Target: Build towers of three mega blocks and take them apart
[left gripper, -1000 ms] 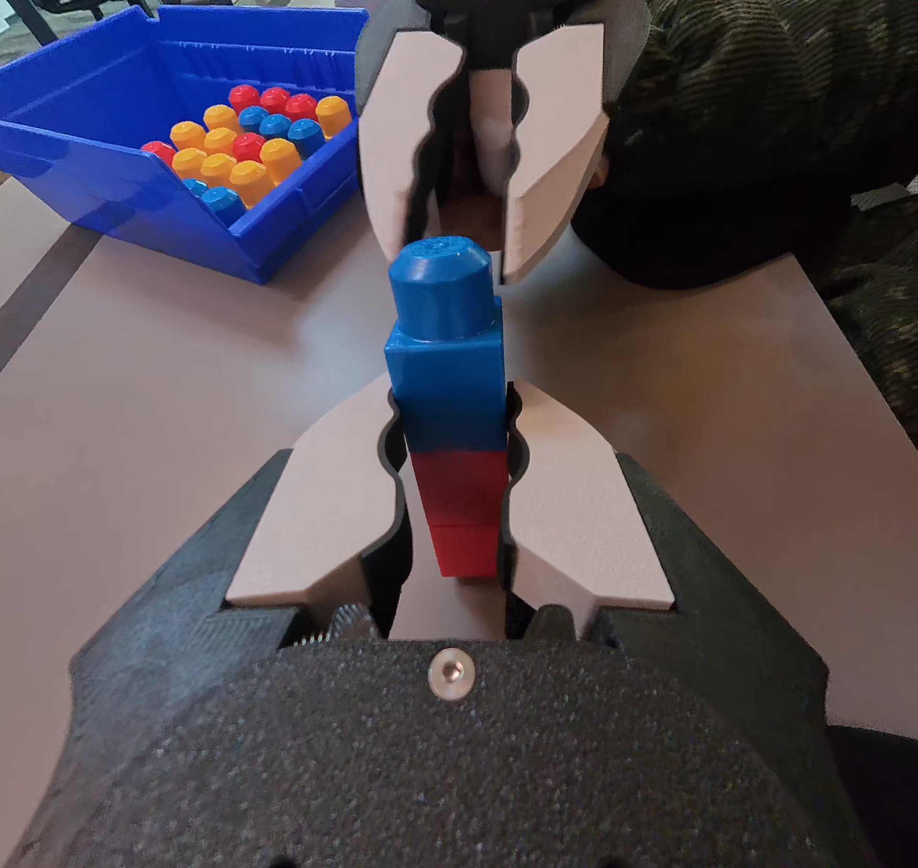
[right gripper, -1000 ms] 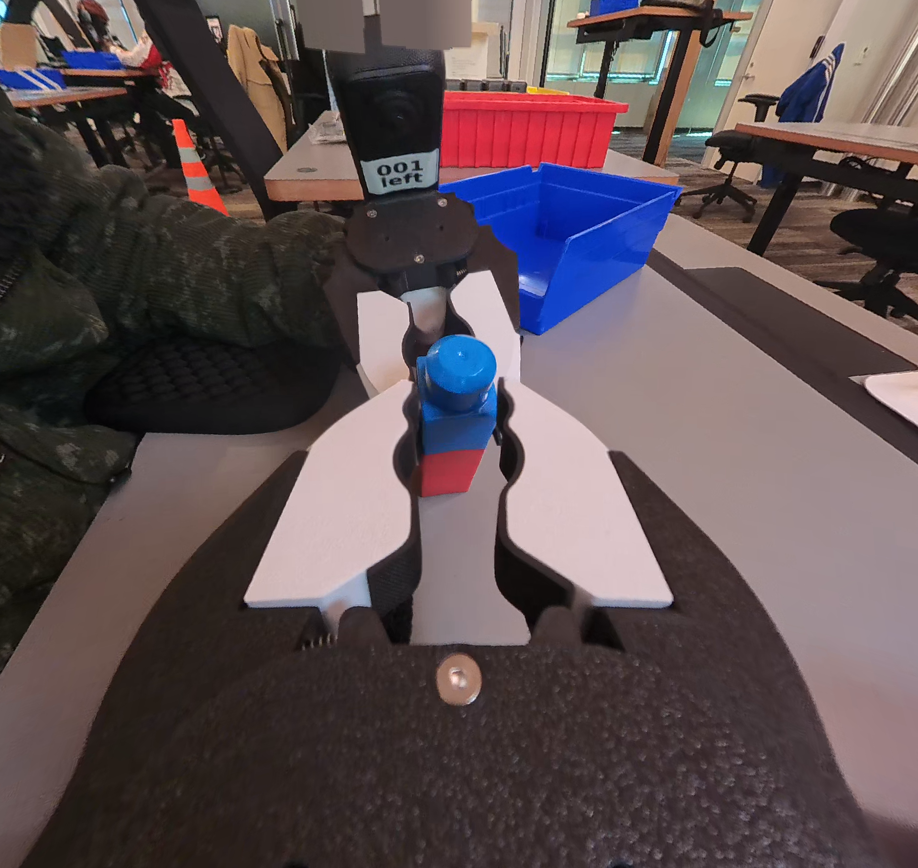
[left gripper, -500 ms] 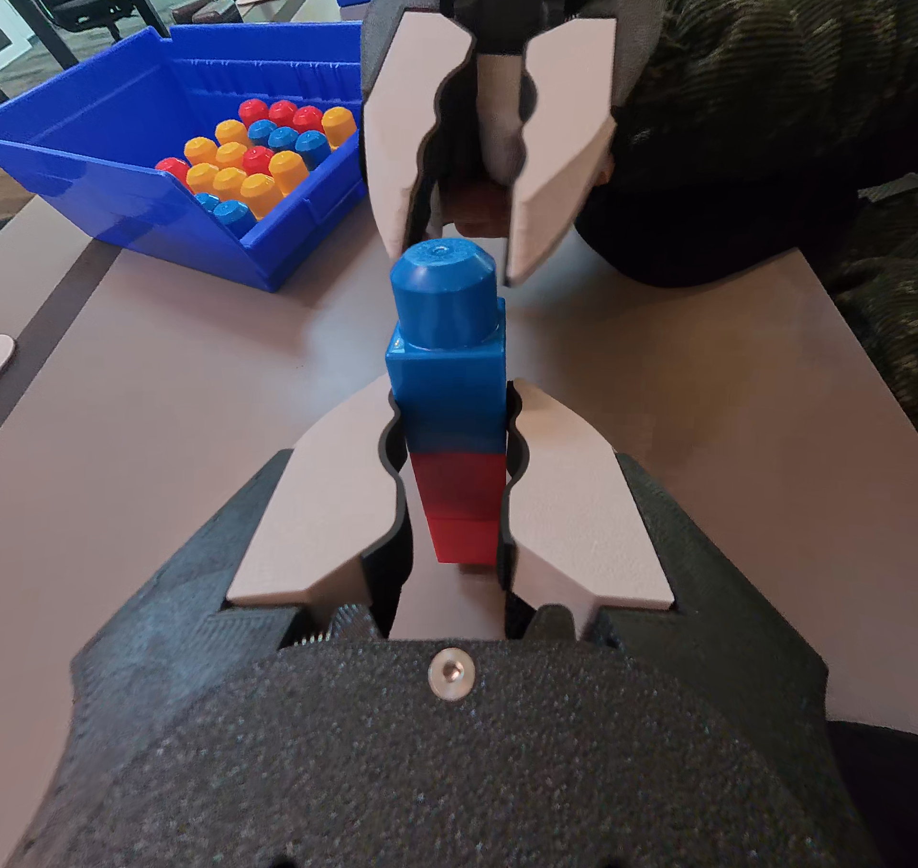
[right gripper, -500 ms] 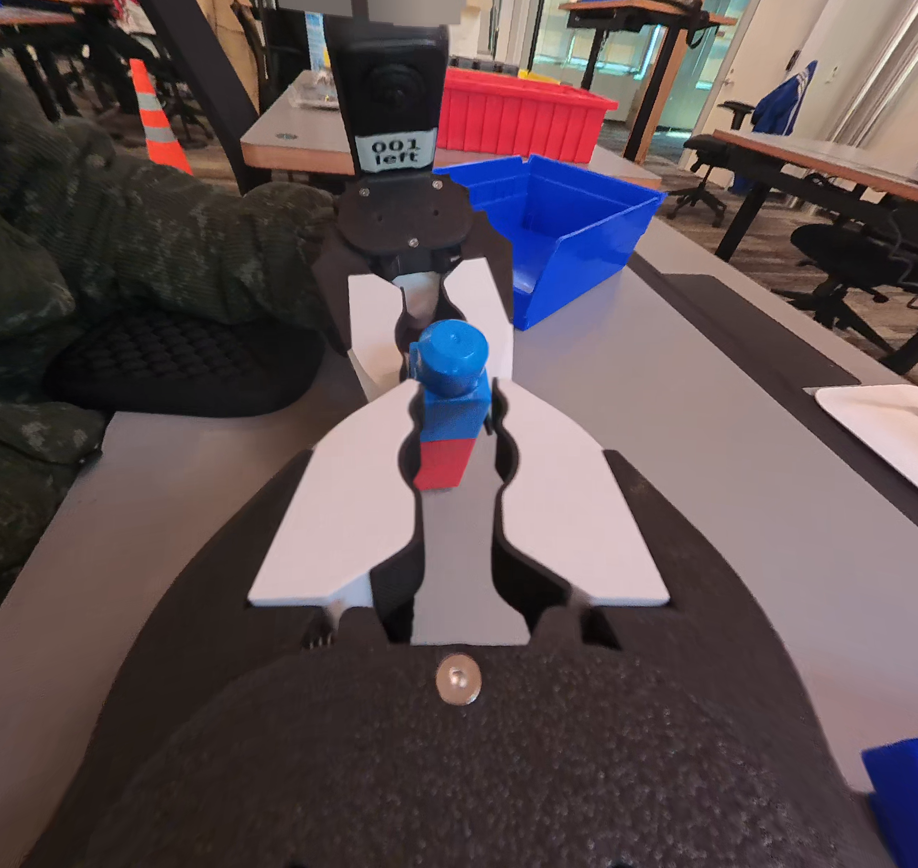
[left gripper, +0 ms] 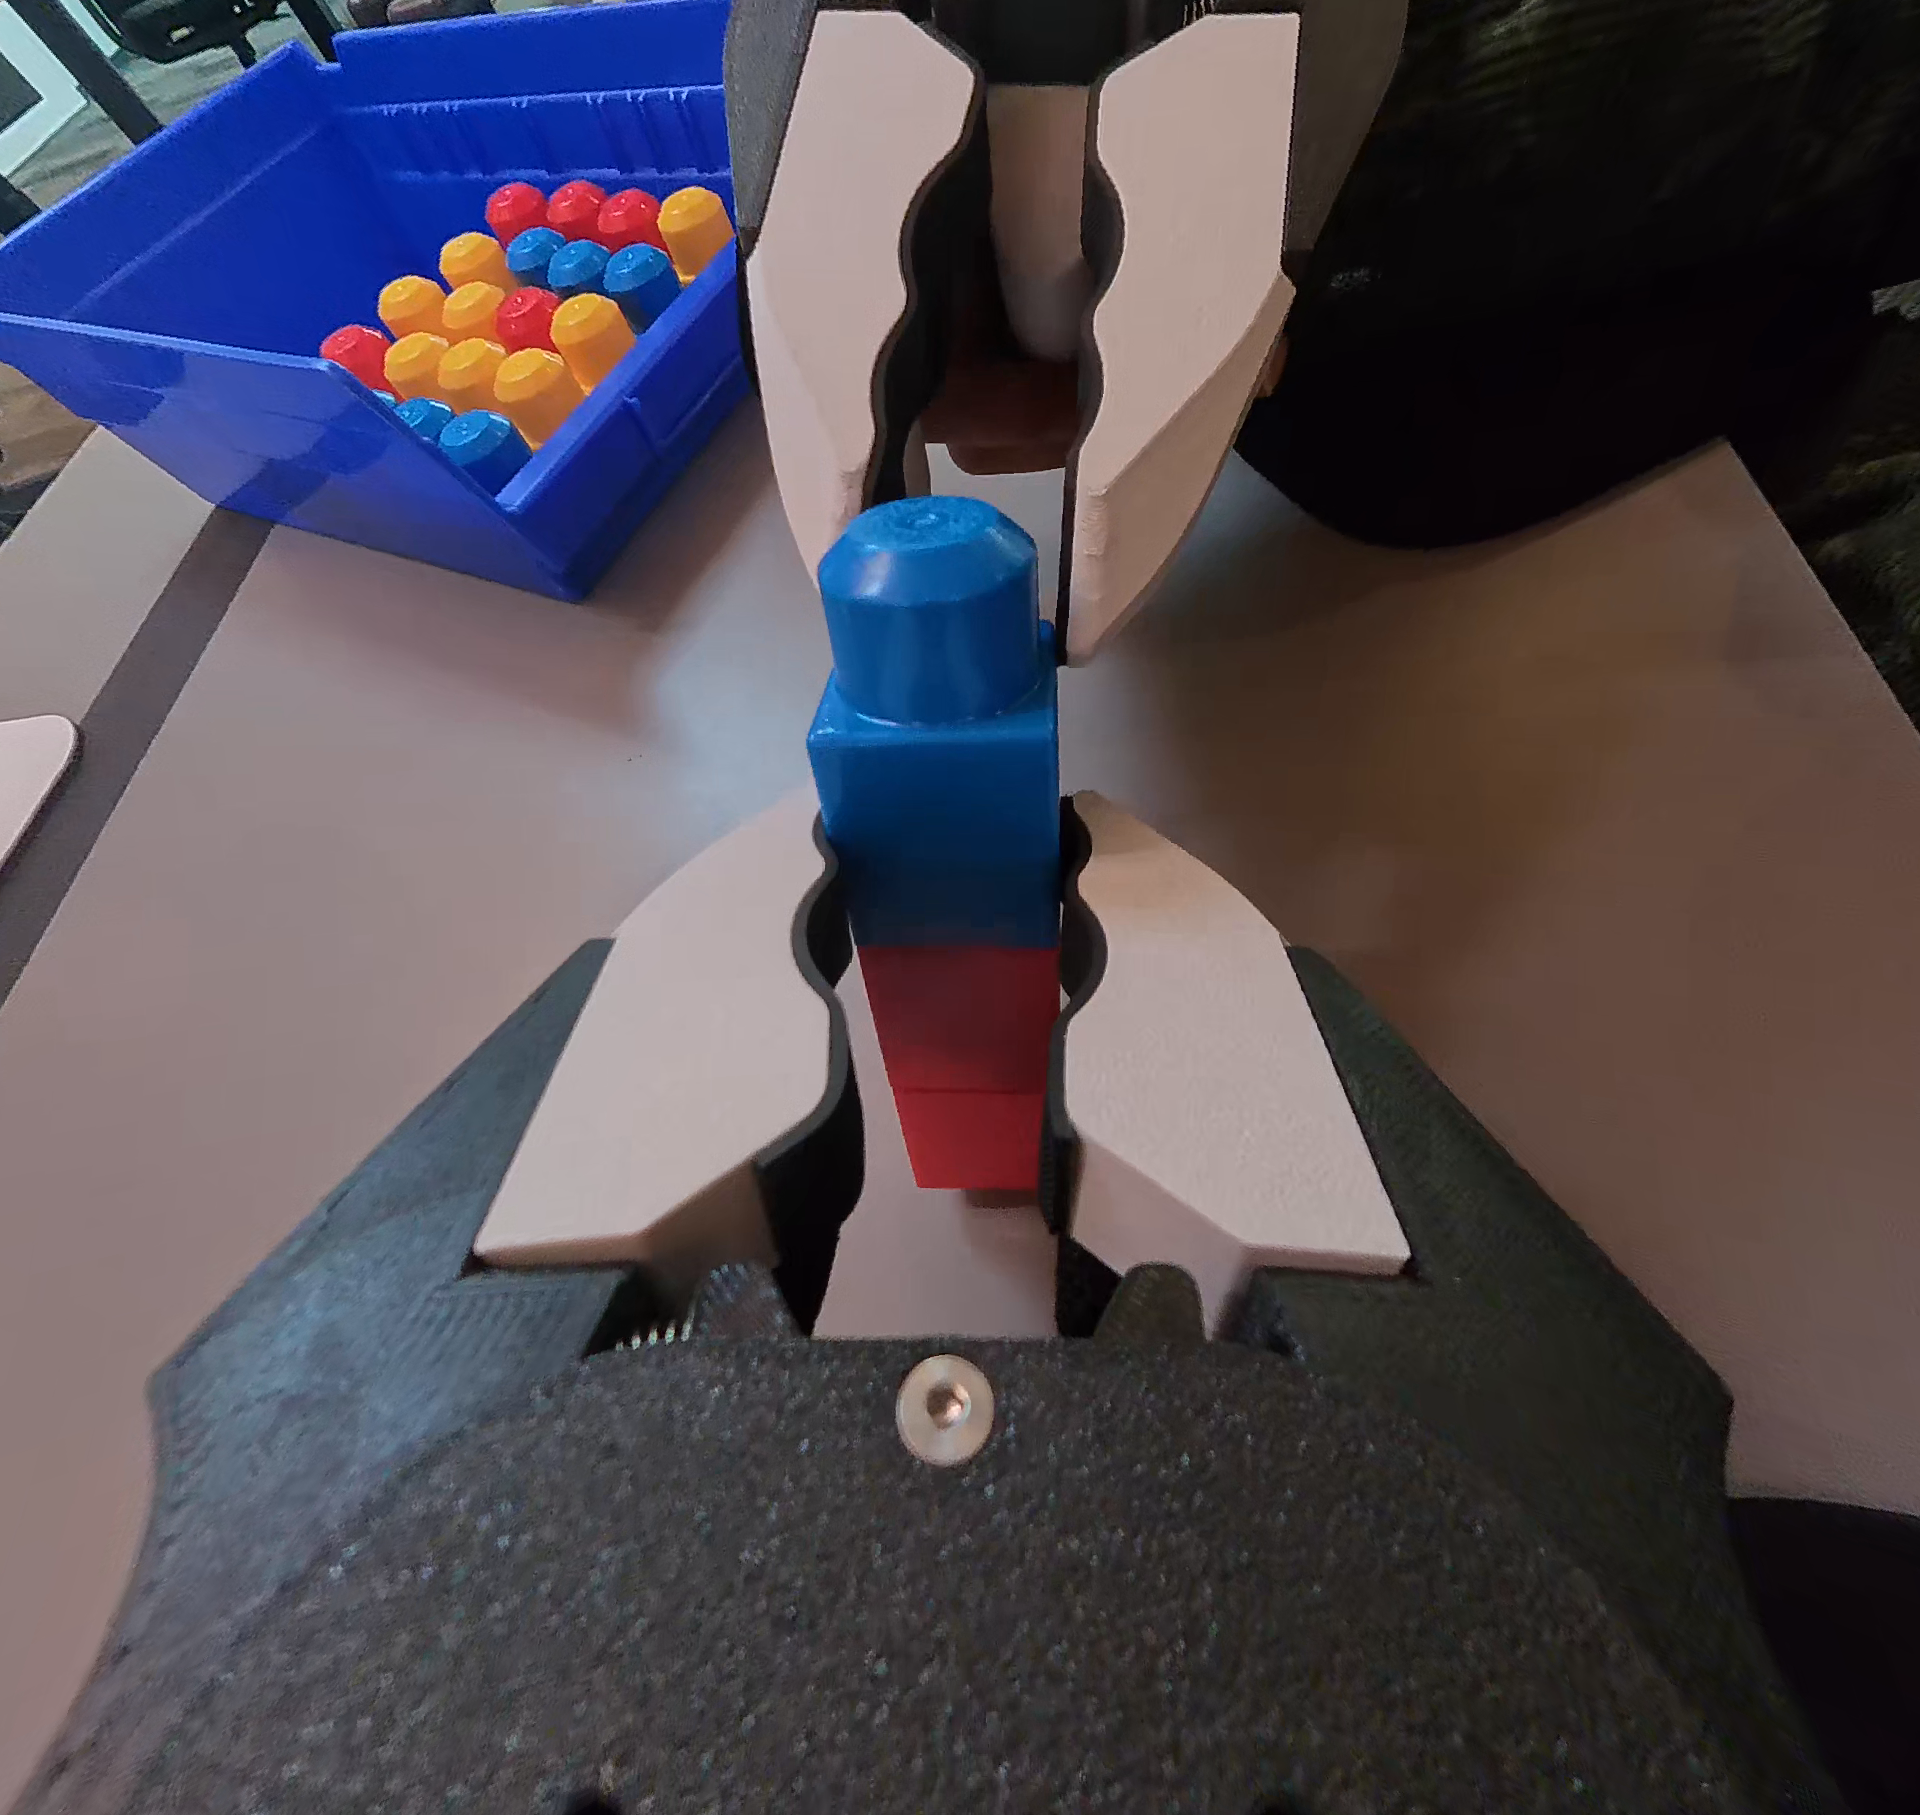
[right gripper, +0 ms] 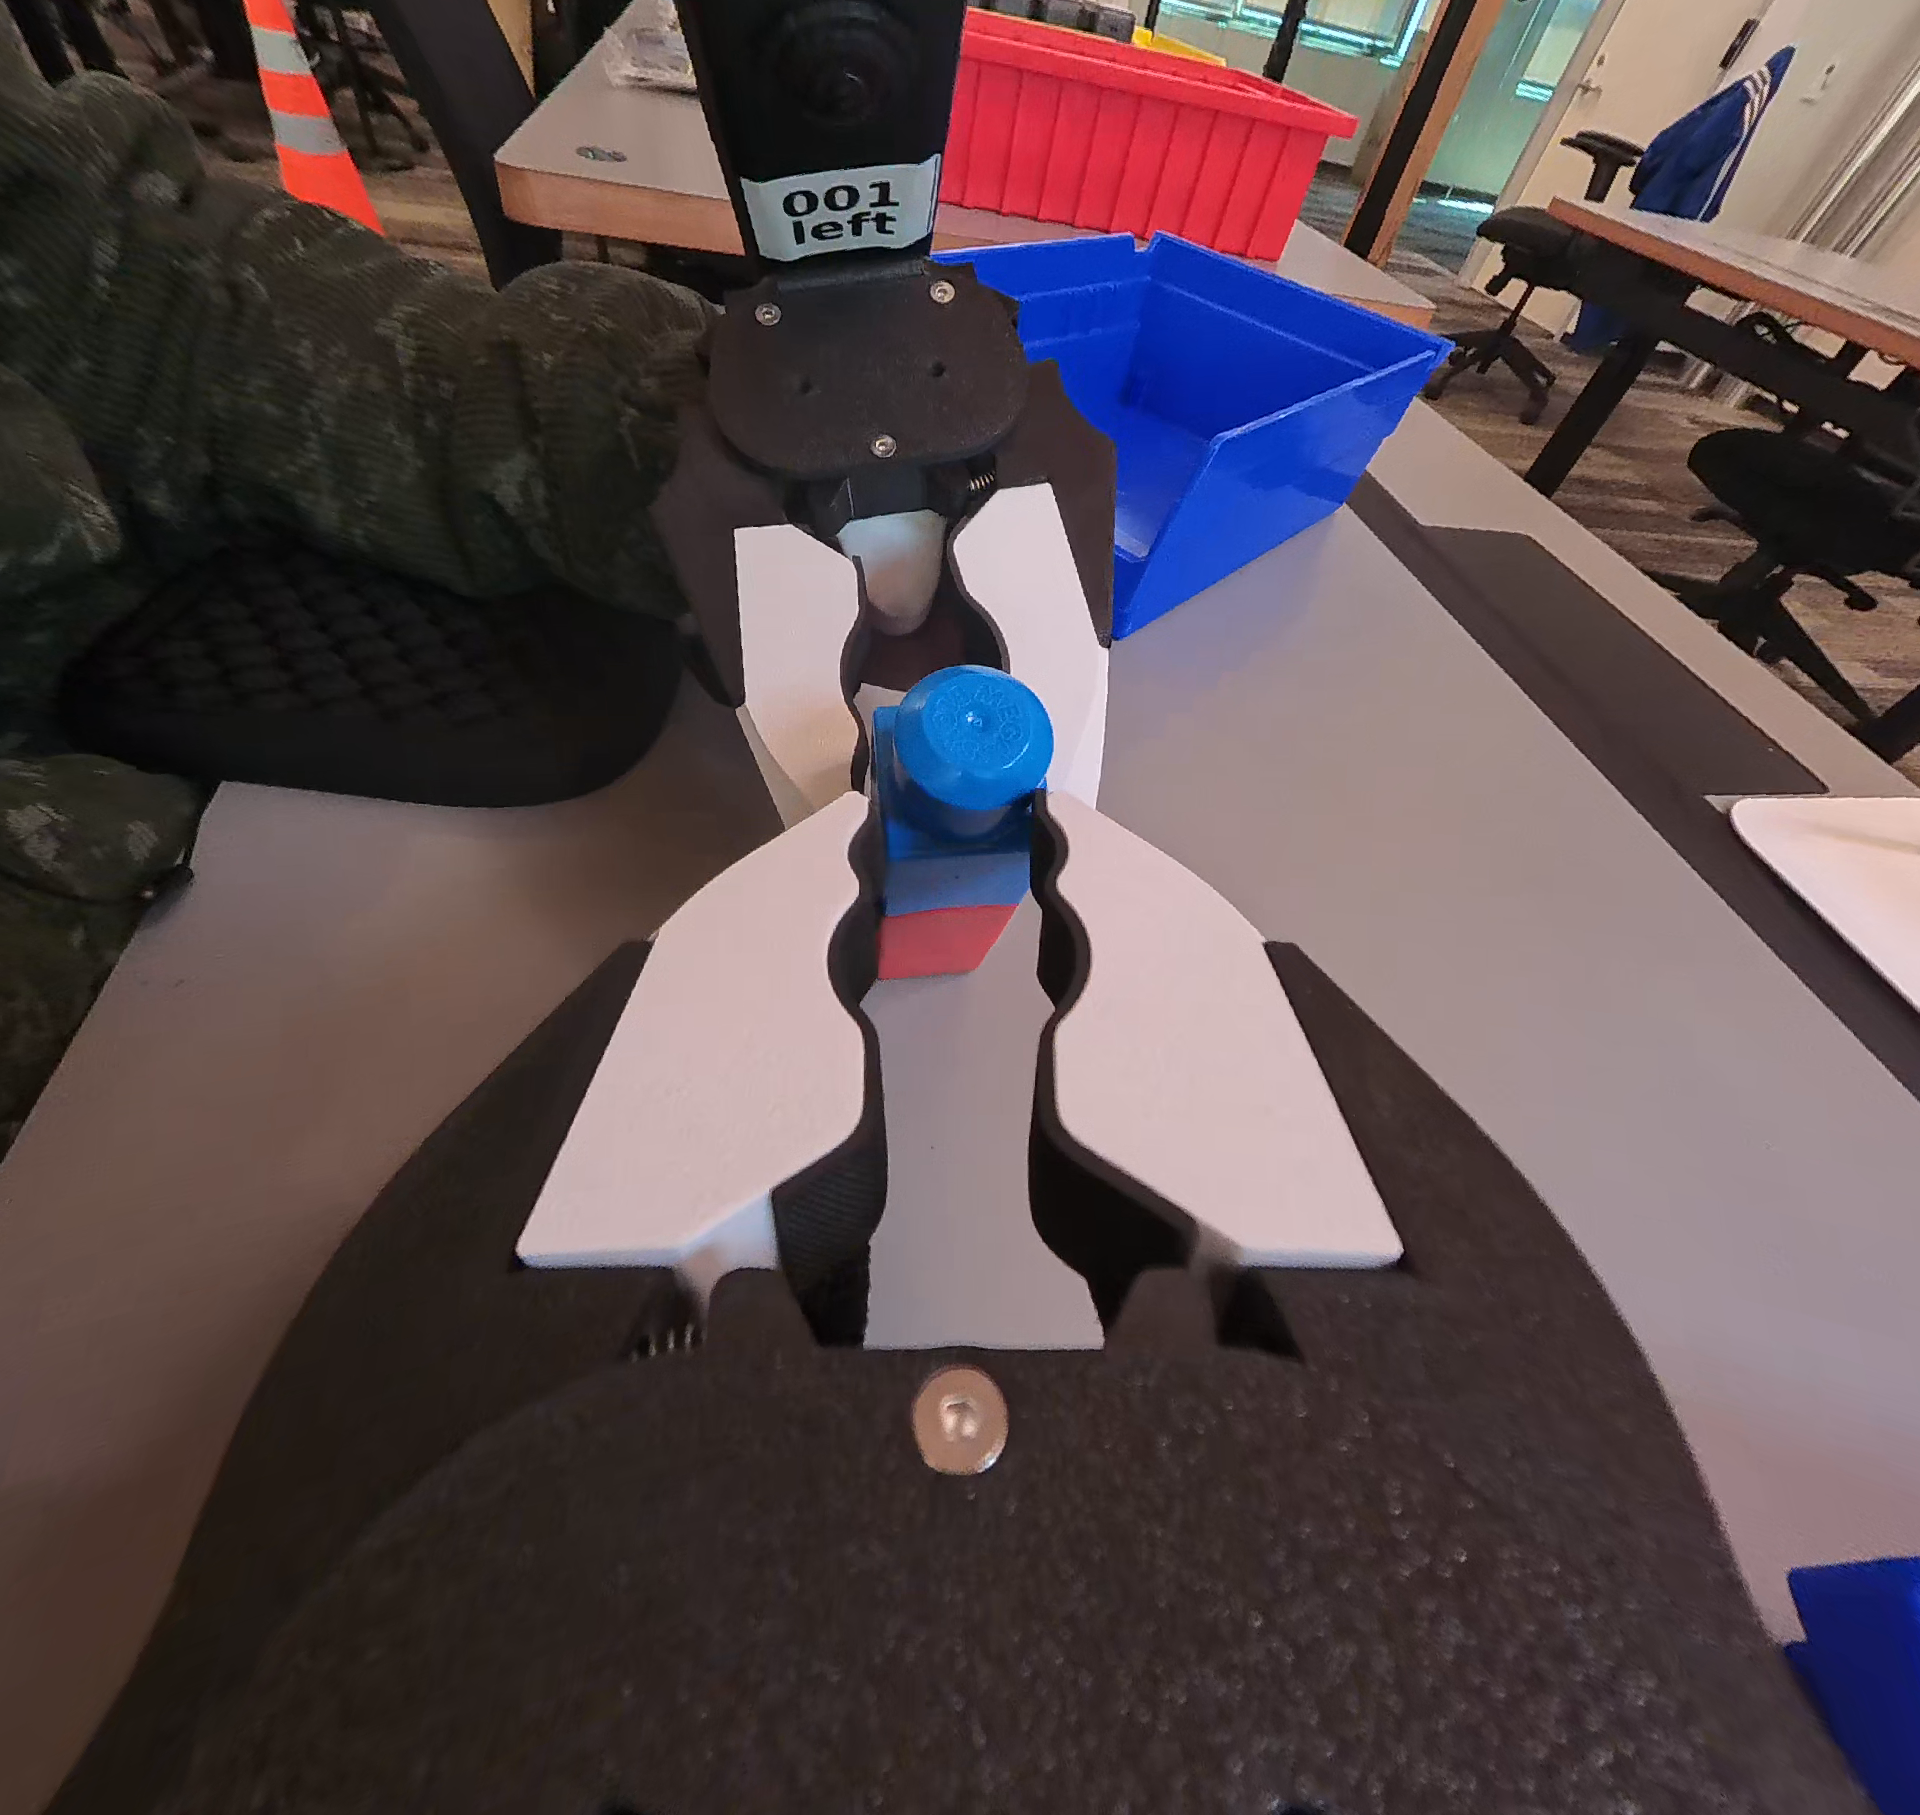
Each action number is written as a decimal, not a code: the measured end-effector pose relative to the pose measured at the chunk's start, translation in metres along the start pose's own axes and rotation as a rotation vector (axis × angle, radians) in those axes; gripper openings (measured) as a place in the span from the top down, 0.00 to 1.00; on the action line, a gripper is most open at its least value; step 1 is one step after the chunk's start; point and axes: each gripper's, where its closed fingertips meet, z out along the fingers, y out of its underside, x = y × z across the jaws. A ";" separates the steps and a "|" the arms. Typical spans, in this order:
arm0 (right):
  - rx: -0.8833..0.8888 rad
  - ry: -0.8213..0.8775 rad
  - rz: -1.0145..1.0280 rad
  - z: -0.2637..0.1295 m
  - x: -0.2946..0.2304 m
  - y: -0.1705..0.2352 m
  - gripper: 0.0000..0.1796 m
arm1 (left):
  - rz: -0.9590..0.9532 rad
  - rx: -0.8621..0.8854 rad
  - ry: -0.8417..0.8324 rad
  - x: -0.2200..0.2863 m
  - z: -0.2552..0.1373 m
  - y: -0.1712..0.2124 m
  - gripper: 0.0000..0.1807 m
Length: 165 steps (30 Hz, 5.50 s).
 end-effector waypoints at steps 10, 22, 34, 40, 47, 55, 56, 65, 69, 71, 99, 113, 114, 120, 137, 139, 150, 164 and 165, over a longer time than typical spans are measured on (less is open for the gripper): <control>0.021 0.031 -0.015 -0.006 0.006 -0.002 1.00 | 0.012 -0.014 -0.031 -0.007 -0.006 0.004 0.80; -0.055 0.001 -0.031 0.002 -0.001 0.011 0.78 | 0.026 -0.020 -0.028 -0.003 -0.003 0.003 0.80; -0.008 0.012 -0.065 -0.001 -0.008 -0.009 0.84 | 0.115 -0.079 -0.050 0.004 0.001 0.002 0.80; 0.065 0.023 -0.007 -0.010 0.000 -0.019 0.84 | 0.123 -0.126 -0.060 -0.005 0.002 0.025 0.79; 0.142 0.006 0.049 -0.023 0.008 -0.029 0.84 | 0.050 -0.056 -0.013 -0.007 -0.006 0.019 0.80; 0.534 0.488 0.081 -0.151 0.093 -0.091 0.84 | -0.061 -0.013 -0.064 -0.028 -0.013 0.023 0.80; 0.511 0.554 0.080 -0.161 0.105 -0.088 0.84 | -0.058 -0.015 -0.085 -0.031 -0.015 0.024 0.80; -0.227 0.793 0.061 -0.188 0.252 -0.002 0.84 | -0.084 -0.003 -0.134 -0.038 -0.013 0.028 0.80; -0.498 0.726 0.141 -0.191 0.313 0.065 0.84 | -0.077 0.002 -0.126 -0.035 -0.010 0.027 0.80; -0.547 0.677 0.203 -0.186 0.330 0.090 0.84 | -0.083 0.013 -0.120 -0.033 -0.010 0.026 0.80; -0.597 0.338 0.391 -0.156 0.318 0.106 0.78 | -0.128 0.046 -0.080 -0.028 -0.003 0.029 0.80; -0.495 -0.278 -0.144 0.005 0.020 0.010 0.74 | -0.046 0.012 -0.077 -0.015 0.000 0.015 0.80; -0.508 -0.280 -0.156 0.008 0.014 0.011 0.79 | -0.039 0.009 -0.072 -0.013 0.000 0.014 0.80; -0.495 -0.247 -0.191 0.010 0.014 0.002 0.84 | -0.036 0.092 -0.064 -0.013 -0.006 0.003 0.80; -0.616 0.528 -0.282 -0.146 0.238 -0.074 0.84 | -0.185 0.060 -0.161 -0.050 -0.015 0.030 0.80; -0.830 0.617 -0.169 -0.181 0.282 -0.018 0.84 | -0.174 0.058 -0.164 -0.047 -0.014 0.030 0.80; -1.122 0.399 0.320 -0.209 0.314 0.175 0.83 | -0.176 0.039 -0.135 -0.044 -0.006 0.040 0.80; -0.946 0.289 0.394 -0.195 0.309 0.168 0.75 | -0.180 0.043 -0.107 -0.038 -0.001 0.039 0.80; -0.939 0.310 0.382 -0.196 0.311 0.161 0.75 | -0.182 0.046 -0.110 -0.038 -0.001 0.038 0.80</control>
